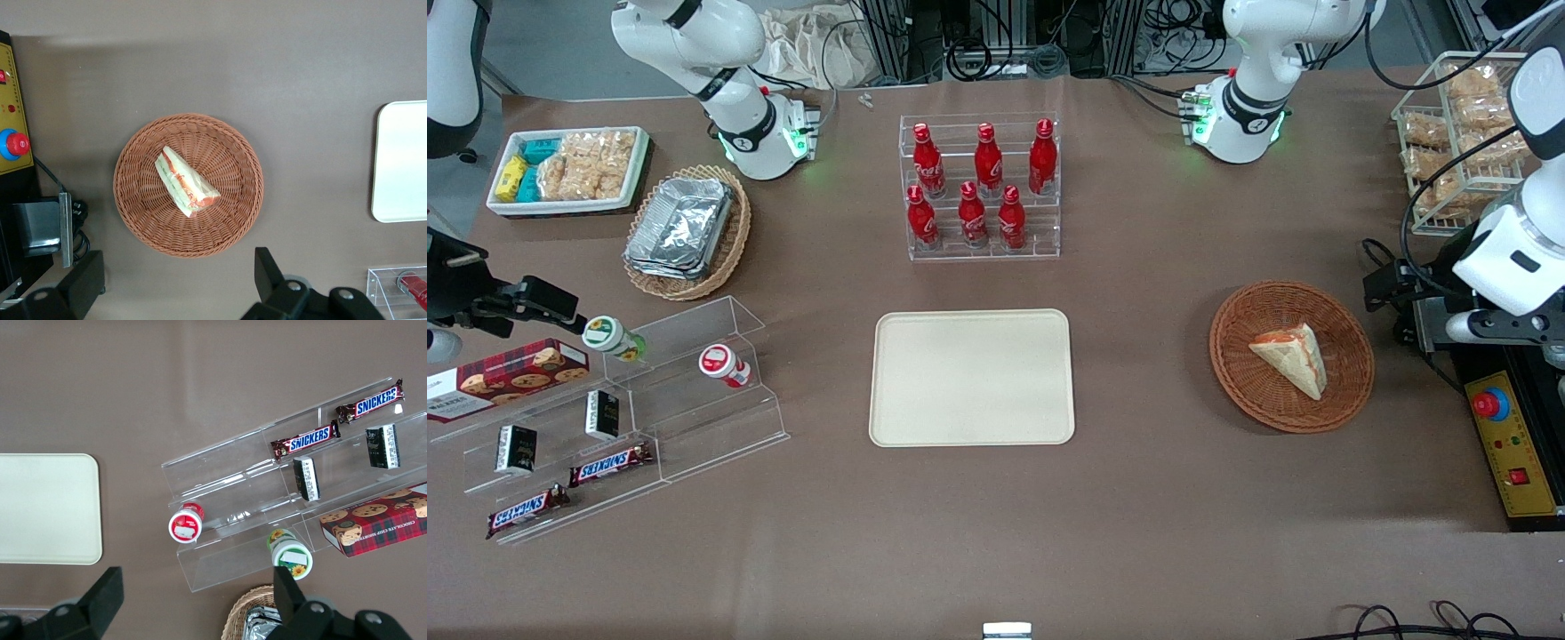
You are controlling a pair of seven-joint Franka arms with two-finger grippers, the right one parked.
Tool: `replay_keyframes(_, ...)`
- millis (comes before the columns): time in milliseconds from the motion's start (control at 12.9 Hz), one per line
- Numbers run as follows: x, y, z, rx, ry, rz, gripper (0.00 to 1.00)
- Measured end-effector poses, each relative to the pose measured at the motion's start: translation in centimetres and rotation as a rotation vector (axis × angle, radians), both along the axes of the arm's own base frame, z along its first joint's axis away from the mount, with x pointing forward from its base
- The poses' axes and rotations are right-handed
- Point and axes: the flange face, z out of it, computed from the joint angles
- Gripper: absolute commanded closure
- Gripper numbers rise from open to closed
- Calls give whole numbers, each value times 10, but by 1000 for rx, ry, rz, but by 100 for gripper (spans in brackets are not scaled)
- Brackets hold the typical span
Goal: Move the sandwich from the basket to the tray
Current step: 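Move the left gripper down over the wrapped sandwich in the basket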
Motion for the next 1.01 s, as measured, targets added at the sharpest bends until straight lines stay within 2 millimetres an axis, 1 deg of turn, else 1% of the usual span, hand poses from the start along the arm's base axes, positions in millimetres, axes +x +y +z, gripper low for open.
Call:
replay_keyframes(233, 3, 2, -12, 1, 25, 8, 0)
replay_keyframes(311, 5, 4, -19, 3, 39, 39, 0)
replay_keyframes(388, 7, 8, -29, 8, 61, 120, 0)
replay_keyframes(466, 10, 11, -42, 16, 81, 221, 0)
replay_keyframes(544, 11, 13, -60, 24, 93, 328, 0)
replay_keyframes(699, 9, 14, -103, 40, 109, 500, 0)
replay_keyframes(854, 3, 17, -141, 48, 115, 583, 0)
replay_keyframes(1010, -4, 25, -170, 50, 105, 634, 0)
